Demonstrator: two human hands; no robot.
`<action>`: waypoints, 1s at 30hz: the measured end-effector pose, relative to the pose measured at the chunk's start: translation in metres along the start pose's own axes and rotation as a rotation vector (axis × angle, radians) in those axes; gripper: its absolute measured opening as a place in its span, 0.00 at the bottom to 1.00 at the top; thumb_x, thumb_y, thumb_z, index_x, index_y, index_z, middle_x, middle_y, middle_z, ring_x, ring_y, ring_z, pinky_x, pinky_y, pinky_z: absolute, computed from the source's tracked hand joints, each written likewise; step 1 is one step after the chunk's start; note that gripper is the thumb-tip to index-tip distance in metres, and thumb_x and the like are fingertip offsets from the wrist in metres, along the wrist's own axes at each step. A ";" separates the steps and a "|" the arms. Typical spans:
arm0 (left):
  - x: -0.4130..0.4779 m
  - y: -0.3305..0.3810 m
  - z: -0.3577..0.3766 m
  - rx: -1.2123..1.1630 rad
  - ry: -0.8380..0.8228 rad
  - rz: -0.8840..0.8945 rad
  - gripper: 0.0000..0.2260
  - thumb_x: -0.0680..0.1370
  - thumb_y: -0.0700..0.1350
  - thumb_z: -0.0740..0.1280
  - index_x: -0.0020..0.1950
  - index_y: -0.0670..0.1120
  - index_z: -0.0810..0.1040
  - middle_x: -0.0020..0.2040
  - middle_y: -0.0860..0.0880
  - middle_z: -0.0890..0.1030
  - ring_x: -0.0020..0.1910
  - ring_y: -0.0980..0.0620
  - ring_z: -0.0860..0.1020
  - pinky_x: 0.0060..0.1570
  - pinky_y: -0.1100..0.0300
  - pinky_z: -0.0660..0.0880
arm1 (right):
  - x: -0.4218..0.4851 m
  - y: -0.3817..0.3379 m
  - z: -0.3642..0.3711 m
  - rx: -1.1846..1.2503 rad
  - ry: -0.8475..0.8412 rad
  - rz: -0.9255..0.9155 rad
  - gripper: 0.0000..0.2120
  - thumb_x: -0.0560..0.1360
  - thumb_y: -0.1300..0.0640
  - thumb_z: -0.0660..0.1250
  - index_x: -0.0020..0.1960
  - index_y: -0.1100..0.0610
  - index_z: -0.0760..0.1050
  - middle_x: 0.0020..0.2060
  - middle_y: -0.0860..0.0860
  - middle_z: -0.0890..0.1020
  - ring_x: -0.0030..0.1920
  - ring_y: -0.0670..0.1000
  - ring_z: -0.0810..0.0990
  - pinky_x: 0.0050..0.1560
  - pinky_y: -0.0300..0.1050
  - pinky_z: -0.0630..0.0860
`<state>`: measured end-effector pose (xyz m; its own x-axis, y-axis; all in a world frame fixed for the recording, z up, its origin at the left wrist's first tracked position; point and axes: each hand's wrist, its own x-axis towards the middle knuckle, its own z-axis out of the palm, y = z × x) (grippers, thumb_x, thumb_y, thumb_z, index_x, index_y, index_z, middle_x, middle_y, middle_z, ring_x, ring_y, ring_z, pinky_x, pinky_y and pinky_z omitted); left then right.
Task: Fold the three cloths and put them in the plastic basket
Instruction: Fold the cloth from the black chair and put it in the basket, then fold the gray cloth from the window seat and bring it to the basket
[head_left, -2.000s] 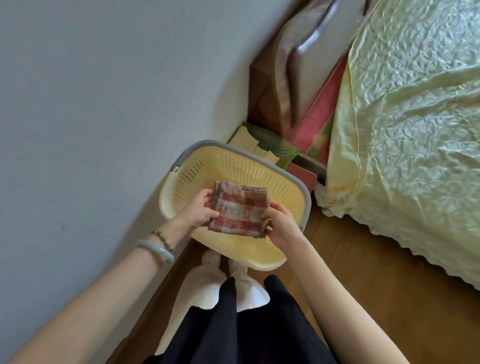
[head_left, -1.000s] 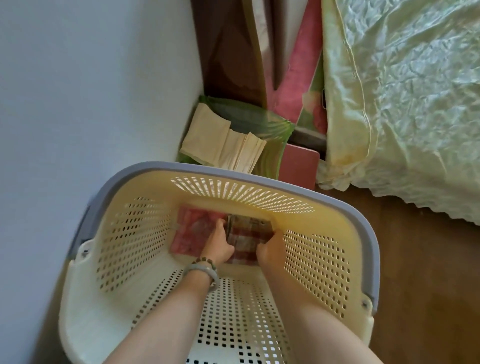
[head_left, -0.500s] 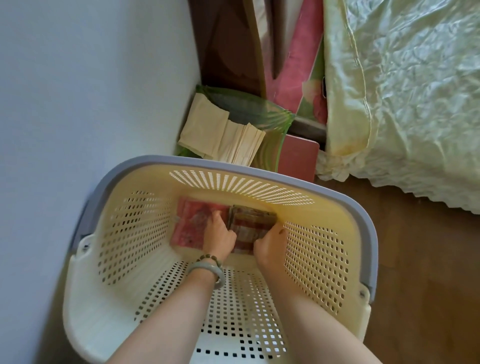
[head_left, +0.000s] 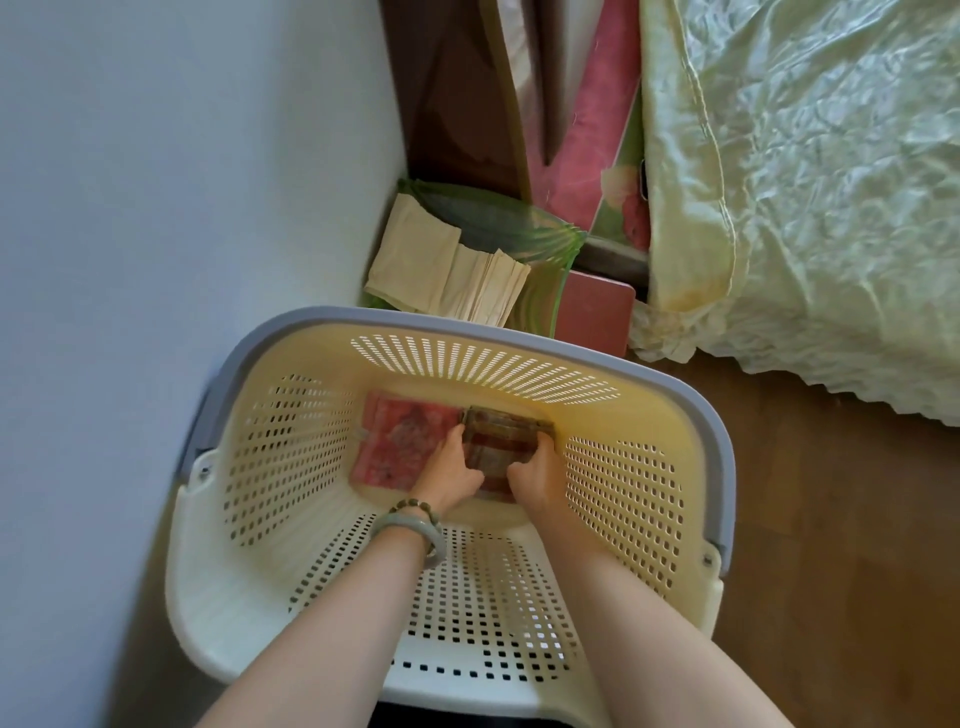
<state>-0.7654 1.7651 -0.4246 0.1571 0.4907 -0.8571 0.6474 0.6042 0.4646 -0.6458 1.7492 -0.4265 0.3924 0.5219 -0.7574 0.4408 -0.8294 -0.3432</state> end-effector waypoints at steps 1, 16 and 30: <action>-0.008 0.003 -0.005 0.035 -0.009 0.008 0.35 0.72 0.38 0.65 0.75 0.49 0.53 0.65 0.43 0.72 0.61 0.43 0.73 0.60 0.45 0.73 | -0.008 -0.006 -0.006 -0.003 -0.002 -0.025 0.27 0.68 0.69 0.60 0.67 0.62 0.67 0.60 0.62 0.76 0.58 0.61 0.76 0.59 0.54 0.75; -0.233 0.086 -0.104 -0.096 0.129 0.624 0.28 0.69 0.50 0.74 0.64 0.65 0.68 0.59 0.61 0.77 0.56 0.62 0.76 0.53 0.65 0.77 | -0.220 -0.084 -0.196 0.162 -0.276 -0.651 0.26 0.71 0.58 0.71 0.66 0.44 0.68 0.55 0.45 0.77 0.53 0.42 0.78 0.42 0.31 0.77; -0.373 0.226 -0.069 0.149 -0.009 1.284 0.41 0.67 0.53 0.77 0.74 0.57 0.58 0.68 0.58 0.70 0.66 0.56 0.71 0.63 0.59 0.71 | -0.360 -0.021 -0.323 0.543 0.373 -0.937 0.35 0.68 0.63 0.75 0.69 0.44 0.65 0.62 0.40 0.75 0.66 0.44 0.72 0.63 0.37 0.71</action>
<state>-0.7294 1.7620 0.0150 0.7295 0.6599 0.1798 0.1070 -0.3697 0.9230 -0.5353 1.6430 0.0330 0.3481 0.9318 0.1031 0.3152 -0.0127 -0.9489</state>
